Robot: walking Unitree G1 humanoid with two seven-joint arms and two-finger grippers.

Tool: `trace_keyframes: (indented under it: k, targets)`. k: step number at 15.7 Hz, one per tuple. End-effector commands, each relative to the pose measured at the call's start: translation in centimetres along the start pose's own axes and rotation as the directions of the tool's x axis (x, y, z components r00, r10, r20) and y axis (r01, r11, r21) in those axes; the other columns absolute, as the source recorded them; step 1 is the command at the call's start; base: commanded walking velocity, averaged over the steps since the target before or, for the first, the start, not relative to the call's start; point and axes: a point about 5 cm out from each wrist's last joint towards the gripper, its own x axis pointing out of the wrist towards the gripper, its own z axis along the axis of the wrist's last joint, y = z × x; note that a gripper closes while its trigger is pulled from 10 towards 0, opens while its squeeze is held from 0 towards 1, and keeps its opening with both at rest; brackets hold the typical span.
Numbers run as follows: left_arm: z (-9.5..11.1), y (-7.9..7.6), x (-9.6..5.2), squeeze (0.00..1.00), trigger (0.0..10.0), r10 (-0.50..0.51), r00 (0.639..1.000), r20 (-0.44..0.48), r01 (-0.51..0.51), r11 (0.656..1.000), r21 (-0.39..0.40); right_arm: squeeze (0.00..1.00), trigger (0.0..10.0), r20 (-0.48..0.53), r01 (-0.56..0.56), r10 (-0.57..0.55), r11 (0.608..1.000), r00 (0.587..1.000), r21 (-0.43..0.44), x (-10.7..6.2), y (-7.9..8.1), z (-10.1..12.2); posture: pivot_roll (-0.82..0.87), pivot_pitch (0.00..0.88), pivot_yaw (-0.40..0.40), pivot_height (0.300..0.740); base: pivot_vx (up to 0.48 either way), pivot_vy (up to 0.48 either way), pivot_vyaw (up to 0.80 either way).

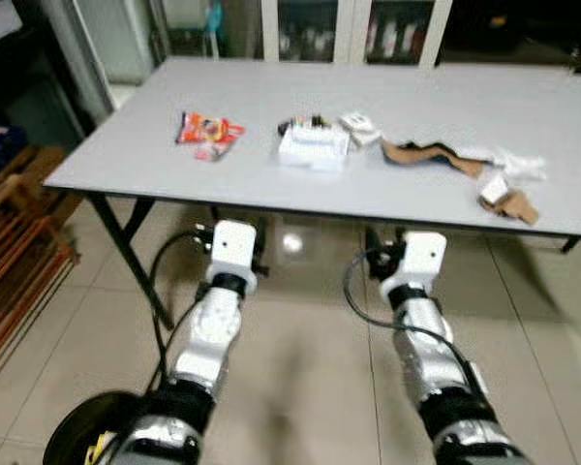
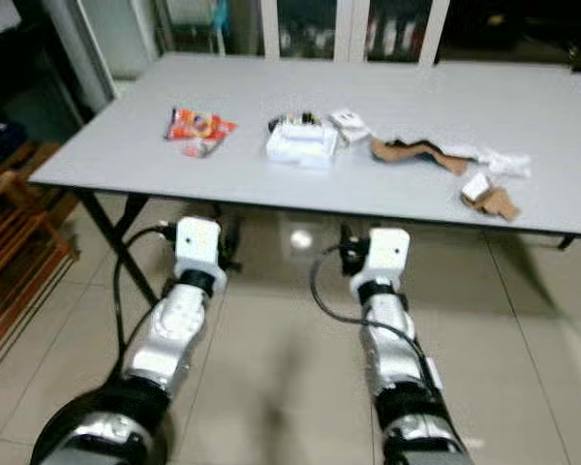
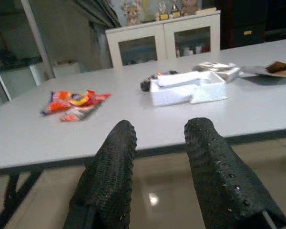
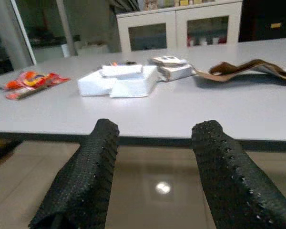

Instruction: Picking trash to rubbish bin

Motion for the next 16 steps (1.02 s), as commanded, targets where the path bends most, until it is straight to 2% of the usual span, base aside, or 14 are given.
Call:
trace_keyframes:
  k: [1, 13, 16]
  targets:
    - [0.23, 0.46, 0.16, 0.00, 10.0, 0.014, 1.000, 0.008, -0.014, 1.000, 0.002, 0.00, 10.0, -0.001, -0.020, 0.020, 1.000, 1.000, 0.011, 0.16, 0.59, 0.07, -0.01, 0.019, 0.038, 0.740, 0.356, 0.000, -0.80]
    - [0.23, 0.51, 0.19, 0.00, 10.0, 0.017, 1.000, 0.009, -0.017, 1.000, 0.007, 0.00, 10.0, 0.003, -0.016, 0.016, 1.000, 1.000, 0.012, 0.16, 0.54, 0.12, -0.01, 0.028, 0.037, 0.740, 0.393, 0.000, 0.00]
    - [0.32, 0.54, 0.23, 0.00, 10.0, 0.018, 1.000, 0.012, -0.018, 1.000, 0.005, 0.00, 10.0, 0.001, -0.017, 0.017, 1.000, 1.000, 0.018, 0.20, 0.54, 0.13, -0.01, 0.029, 0.036, 0.740, 0.420, 0.000, -0.68]
